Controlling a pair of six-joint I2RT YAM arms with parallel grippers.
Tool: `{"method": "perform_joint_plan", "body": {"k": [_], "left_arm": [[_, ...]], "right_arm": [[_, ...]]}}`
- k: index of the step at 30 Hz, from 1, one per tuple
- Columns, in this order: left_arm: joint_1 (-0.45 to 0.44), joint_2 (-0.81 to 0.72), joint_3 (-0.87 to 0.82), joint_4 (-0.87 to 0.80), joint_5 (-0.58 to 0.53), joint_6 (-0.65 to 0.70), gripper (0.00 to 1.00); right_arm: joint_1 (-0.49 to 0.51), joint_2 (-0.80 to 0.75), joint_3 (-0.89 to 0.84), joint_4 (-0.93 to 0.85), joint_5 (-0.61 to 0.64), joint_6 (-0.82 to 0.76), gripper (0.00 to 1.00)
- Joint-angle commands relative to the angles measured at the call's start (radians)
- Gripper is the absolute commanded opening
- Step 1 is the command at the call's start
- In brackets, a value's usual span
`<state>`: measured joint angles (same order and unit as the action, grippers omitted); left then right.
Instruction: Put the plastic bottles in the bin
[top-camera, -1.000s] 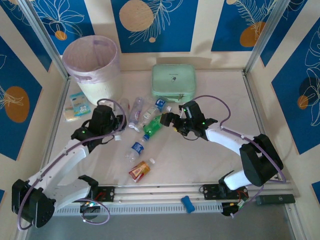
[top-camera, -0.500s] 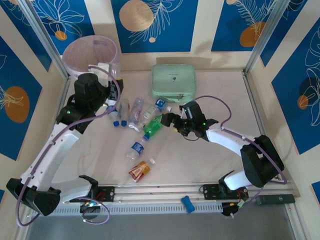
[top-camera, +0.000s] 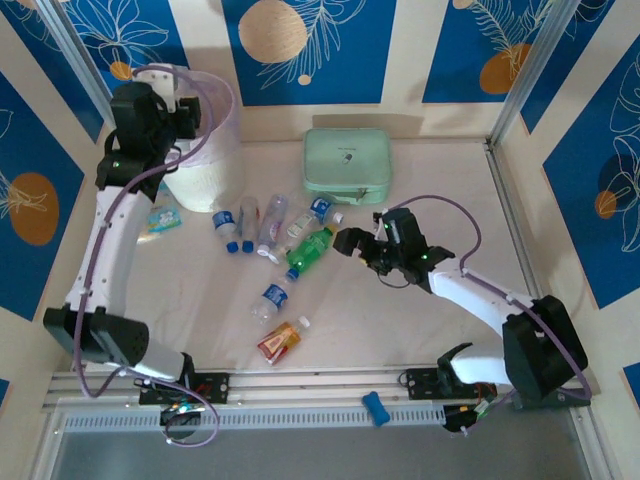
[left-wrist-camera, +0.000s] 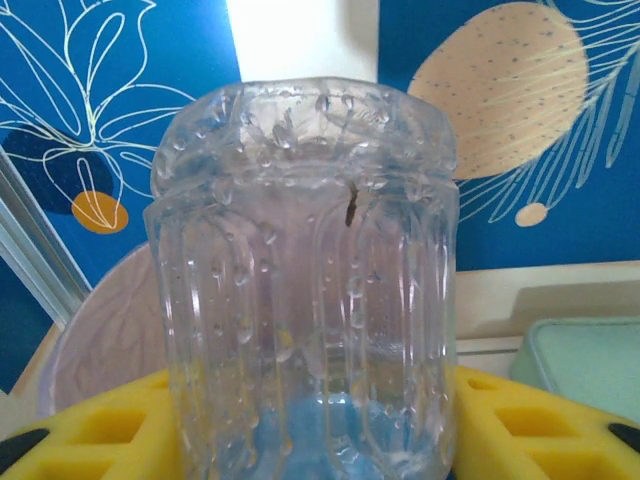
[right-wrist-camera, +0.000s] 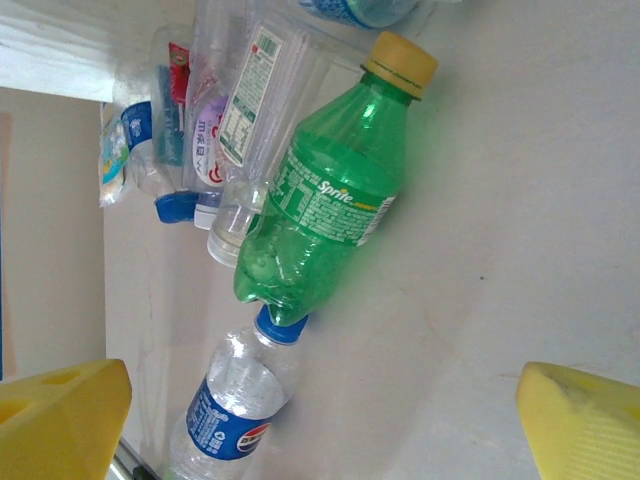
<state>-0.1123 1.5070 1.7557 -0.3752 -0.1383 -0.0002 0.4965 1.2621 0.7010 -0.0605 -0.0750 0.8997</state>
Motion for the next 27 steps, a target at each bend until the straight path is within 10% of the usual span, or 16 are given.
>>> {"method": "perform_joint_plan", "body": {"k": [1, 27], "left_arm": [[0.028, 0.068, 0.104, 0.037, 0.025, 0.014, 0.46], [0.083, 0.446, 0.328, 0.001, -0.004, 0.029, 0.51]], "right_arm": [[-0.010, -0.053, -0.024, -0.042, 0.033, -0.021, 0.99], [-0.073, -0.331, -0.123, -0.165, 0.139, -0.009, 0.99]]}}
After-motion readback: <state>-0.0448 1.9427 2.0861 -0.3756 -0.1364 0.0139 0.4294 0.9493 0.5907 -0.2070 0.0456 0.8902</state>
